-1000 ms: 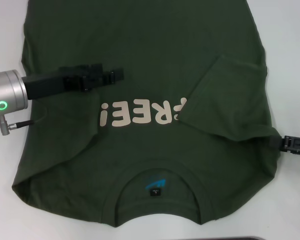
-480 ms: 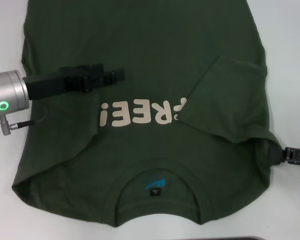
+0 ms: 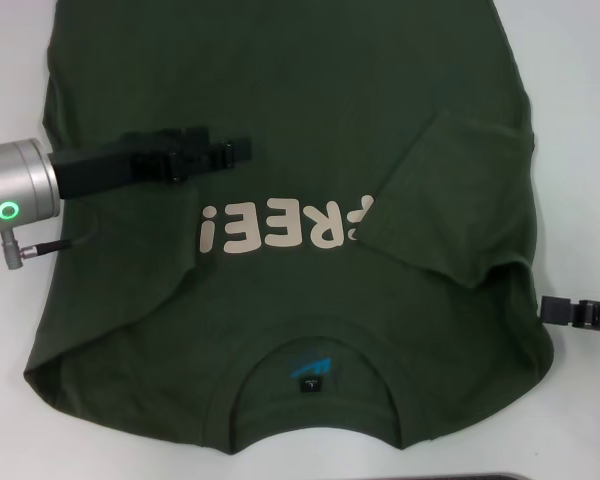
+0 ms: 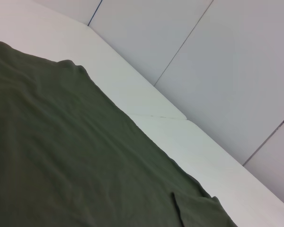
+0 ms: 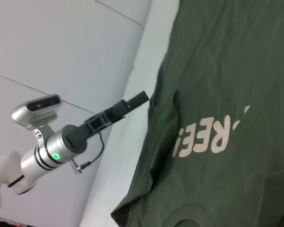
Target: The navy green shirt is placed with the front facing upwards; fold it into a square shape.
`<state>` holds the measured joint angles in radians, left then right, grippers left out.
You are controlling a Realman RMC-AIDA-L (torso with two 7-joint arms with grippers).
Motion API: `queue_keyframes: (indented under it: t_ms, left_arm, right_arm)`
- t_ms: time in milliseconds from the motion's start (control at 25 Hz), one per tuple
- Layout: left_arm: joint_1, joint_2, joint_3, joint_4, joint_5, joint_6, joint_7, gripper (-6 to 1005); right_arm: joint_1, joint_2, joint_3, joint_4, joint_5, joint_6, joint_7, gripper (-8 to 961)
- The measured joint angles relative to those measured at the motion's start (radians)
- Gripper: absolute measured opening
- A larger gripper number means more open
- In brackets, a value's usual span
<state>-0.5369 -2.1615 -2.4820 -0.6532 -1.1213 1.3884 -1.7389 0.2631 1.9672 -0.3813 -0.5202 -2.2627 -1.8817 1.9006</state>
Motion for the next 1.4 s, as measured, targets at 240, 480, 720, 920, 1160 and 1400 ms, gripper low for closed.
queue_keyframes:
  t_ms: [240, 480, 720, 920, 1160, 1400]
  left_arm:
    - [-0.002, -0.001, 0.000, 0.009, 0.000, -0.007, 0.000, 888]
    - [-0.005, -0.001, 0.000, 0.012, 0.000, -0.010, 0.000, 887]
    - [-0.007, -0.001, 0.000, 0.014, 0.000, -0.009, -0.001, 887]
    - [-0.008, -0.001, 0.000, 0.014, 0.000, -0.009, -0.001, 887]
    - [-0.011, -0.001, 0.000, 0.014, 0.000, -0.012, -0.001, 887]
    - [-0.012, -0.001, 0.000, 0.014, 0.000, -0.021, -0.001, 887]
  right_arm:
    - [-0.021, -0.012, 0.022, -0.005, -0.005, 0.041, 0.010, 816]
    - [-0.041, -0.024, 0.022, -0.005, -0.007, 0.055, 0.009, 816]
    - [-0.045, -0.027, 0.023, -0.004, -0.048, 0.092, 0.013, 815]
    - [-0.037, -0.026, 0.028, 0.002, -0.071, 0.130, 0.013, 815]
    - [-0.015, -0.022, 0.044, 0.003, -0.070, 0.139, 0.017, 815]
    - [0.013, -0.018, 0.044, 0.005, -0.073, 0.144, 0.029, 816]
